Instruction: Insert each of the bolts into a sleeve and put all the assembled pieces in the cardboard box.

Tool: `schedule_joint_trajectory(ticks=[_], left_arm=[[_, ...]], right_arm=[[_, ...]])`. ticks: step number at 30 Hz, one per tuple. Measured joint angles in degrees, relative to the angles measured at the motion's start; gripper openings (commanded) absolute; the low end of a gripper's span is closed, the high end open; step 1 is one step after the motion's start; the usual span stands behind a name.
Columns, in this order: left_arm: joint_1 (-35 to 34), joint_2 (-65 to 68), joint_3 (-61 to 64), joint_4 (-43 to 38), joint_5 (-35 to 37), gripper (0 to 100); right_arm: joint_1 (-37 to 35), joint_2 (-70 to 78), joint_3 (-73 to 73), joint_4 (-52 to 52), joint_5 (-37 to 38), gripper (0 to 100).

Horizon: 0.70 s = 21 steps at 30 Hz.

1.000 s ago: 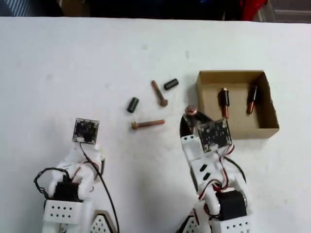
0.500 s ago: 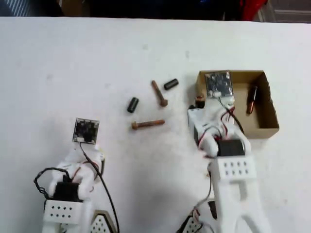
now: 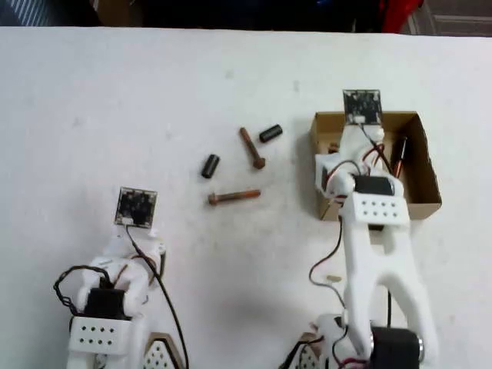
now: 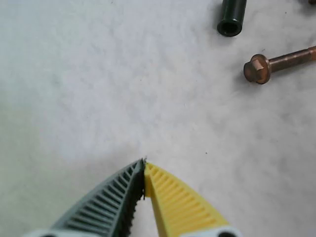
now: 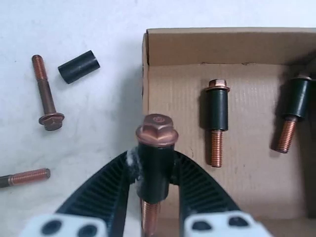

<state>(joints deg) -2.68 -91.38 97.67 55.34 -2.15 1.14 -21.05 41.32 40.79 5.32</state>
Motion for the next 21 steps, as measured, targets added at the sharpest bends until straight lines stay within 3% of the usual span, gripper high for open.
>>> schedule_joint_trajectory(ticks=[21], left_arm=[[0.0, 0.0, 0.0, 0.0, 0.0, 2]], right_arm=[[2.5, 20.7, -13.6, 0.0, 3.2, 2.2]])
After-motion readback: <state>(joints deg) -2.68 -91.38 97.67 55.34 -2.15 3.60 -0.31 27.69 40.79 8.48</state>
